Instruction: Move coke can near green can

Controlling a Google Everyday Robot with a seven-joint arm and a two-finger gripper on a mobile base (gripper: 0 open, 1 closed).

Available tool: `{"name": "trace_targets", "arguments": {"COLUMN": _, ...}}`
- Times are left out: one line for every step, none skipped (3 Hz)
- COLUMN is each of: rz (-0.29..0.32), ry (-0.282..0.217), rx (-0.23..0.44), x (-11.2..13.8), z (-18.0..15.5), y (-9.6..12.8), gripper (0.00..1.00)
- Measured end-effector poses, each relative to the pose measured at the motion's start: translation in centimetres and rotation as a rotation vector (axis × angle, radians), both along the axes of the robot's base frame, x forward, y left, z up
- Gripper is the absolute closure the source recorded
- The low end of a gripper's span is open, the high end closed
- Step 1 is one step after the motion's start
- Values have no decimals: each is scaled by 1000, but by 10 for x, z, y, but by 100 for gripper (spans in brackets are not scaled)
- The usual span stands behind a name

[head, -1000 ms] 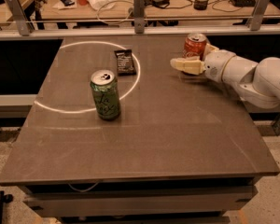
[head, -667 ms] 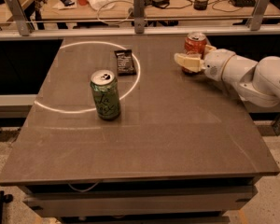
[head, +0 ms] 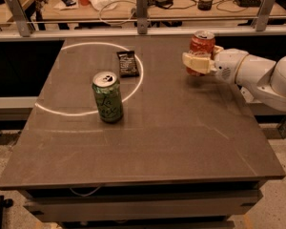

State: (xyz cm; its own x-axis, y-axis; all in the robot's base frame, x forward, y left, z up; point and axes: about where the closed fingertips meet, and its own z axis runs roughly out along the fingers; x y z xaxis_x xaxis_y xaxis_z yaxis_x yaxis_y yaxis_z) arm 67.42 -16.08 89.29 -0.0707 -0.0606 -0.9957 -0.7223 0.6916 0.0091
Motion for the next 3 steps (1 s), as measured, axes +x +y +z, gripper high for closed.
{"name": "trace_targets", "arguments": {"rz": 90, "ry": 46, "rx": 28, "x": -42, "z": 9, "y": 18, "gripper": 100}}
{"name": "trace_targets", "arguments": {"rz": 202, "ry": 76, "rx": 52, "x": -83, "z": 7, "y": 37, "gripper": 100}}
{"name": "trace_targets", "arguments": {"rz": 203, "ry": 76, "rx": 52, "x": -83, "z": 7, "y": 37, "gripper": 100}}
